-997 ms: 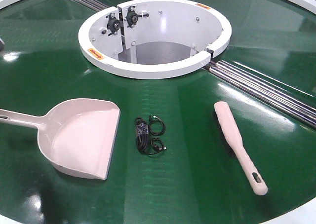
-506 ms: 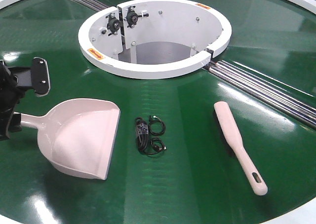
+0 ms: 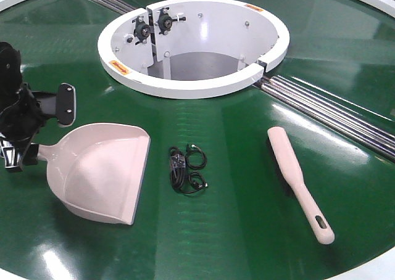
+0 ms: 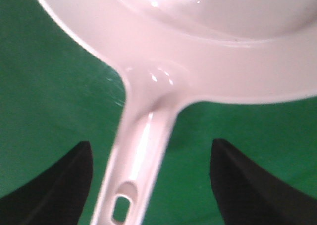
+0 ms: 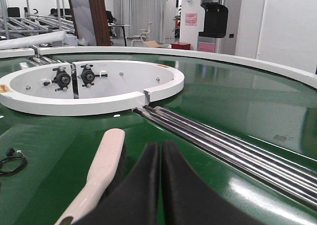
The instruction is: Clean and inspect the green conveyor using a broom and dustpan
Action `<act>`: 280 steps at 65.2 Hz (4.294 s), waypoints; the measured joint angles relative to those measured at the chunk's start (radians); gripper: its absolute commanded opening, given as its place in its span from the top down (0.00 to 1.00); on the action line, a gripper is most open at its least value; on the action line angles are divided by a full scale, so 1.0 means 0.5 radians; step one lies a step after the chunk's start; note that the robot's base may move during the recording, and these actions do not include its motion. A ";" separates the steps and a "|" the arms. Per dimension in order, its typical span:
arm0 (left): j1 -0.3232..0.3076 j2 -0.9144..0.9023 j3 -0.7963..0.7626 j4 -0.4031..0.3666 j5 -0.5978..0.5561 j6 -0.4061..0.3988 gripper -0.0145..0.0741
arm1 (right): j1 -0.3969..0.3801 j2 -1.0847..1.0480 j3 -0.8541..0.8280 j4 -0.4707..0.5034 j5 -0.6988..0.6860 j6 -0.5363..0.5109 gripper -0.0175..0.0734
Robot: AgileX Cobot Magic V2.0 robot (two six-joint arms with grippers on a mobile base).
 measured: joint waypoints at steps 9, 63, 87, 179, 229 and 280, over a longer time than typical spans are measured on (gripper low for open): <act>0.002 0.056 -0.014 -0.012 0.007 0.046 0.31 | 0.000 0.000 0.000 0.000 0.000 0.000 0.82; 0.071 0.220 -0.014 -0.005 0.046 0.389 0.75 | 0.000 0.000 0.000 0.000 0.000 0.000 0.82; 0.057 0.186 -0.154 -0.112 0.182 0.396 0.85 | 0.000 0.000 0.000 0.000 0.000 0.000 0.82; -0.101 0.249 -0.306 -0.112 0.284 0.232 0.83 | 0.000 0.000 0.000 0.000 0.000 0.000 0.82; -0.101 0.249 -0.306 -0.125 0.284 0.232 0.83 | 0.000 0.000 0.000 0.000 0.000 0.000 0.82; -0.101 0.249 -0.306 -0.135 0.284 0.232 0.83 | -0.002 0.034 -0.294 0.002 -0.130 0.174 0.82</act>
